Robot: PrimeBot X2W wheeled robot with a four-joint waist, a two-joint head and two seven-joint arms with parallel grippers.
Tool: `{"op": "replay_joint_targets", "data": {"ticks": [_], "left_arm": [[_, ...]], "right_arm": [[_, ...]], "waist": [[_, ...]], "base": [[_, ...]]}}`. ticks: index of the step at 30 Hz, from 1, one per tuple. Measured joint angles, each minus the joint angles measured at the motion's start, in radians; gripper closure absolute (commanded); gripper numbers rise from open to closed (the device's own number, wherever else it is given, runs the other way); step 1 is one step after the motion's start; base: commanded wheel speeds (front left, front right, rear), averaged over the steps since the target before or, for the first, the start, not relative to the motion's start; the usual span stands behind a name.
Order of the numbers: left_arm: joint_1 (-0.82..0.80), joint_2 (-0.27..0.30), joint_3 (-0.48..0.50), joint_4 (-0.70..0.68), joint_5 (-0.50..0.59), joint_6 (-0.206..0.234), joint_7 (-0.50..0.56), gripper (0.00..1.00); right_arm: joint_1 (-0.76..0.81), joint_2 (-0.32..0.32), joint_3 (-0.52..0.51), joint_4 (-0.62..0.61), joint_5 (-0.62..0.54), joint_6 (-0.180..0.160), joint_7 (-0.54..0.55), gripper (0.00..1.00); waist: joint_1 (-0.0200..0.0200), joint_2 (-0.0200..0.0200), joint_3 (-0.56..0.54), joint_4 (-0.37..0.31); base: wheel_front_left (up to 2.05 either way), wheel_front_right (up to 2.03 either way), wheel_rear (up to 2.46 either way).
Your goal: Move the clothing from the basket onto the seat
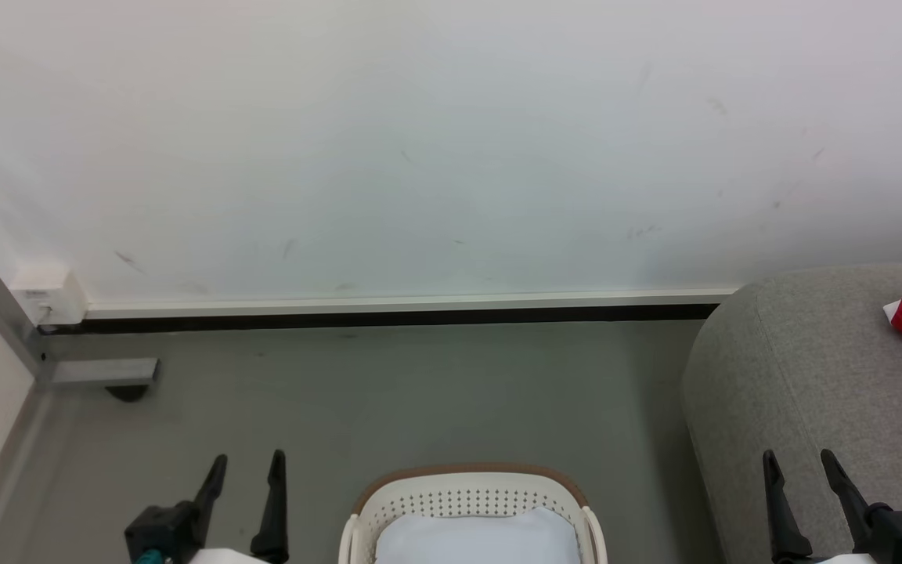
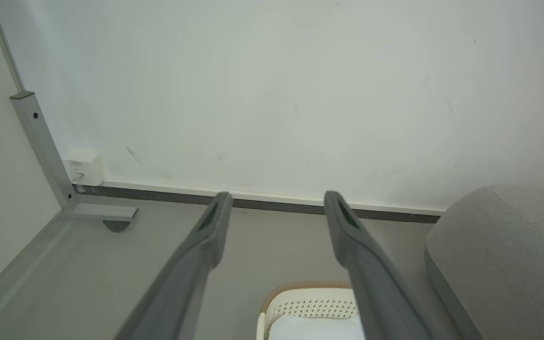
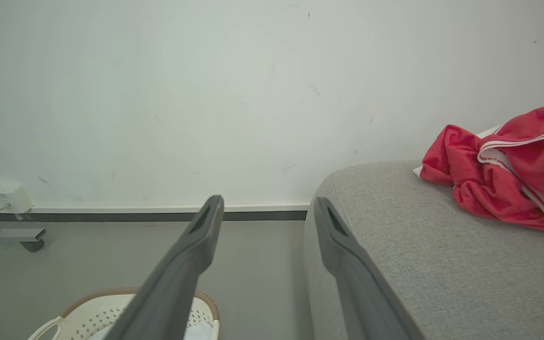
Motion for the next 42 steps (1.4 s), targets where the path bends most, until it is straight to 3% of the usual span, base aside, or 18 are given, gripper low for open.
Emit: {"op": "replay_joint_targets", "data": {"ticks": [15, 16, 21, 42], "left_arm": [[-0.008, -0.03, 0.036, 0.021, 0.043, -0.048, 0.0, 0.0], [-0.007, -0.032, 0.037, 0.024, 0.042, -0.051, 0.0, 1.0], [0.024, -0.045, 0.037, 0.063, 0.028, -0.051, 0.01, 1.0], [0.023, -0.051, 0.094, 0.024, -0.326, -0.076, 0.107, 1.0]], "right_arm": [[0.0, 0.004, 0.005, 0.007, 0.002, 0.0, 0.0, 0.0], [0.0, 0.004, 0.005, 0.009, 0.002, 0.0, 0.0, 1.0], [0.025, 0.012, 0.003, 0.044, 0.011, 0.0, 0.011, 1.0], [0.024, 0.013, -0.017, -0.019, 0.386, 0.0, 0.107, 1.0]], "waist": [[0.0, 0.0, 0.004, -0.002], [0.0, 0.0, 0.004, -0.002], [0.0, 0.0, 0.005, -0.002], [0.0, -0.0001, 0.014, -0.001]], "base": [[0.0, 0.0, 0.0], [0.0, 0.0, 0.0], [0.0, 0.0, 0.0], [0.0, 0.0, 0.0]]}}
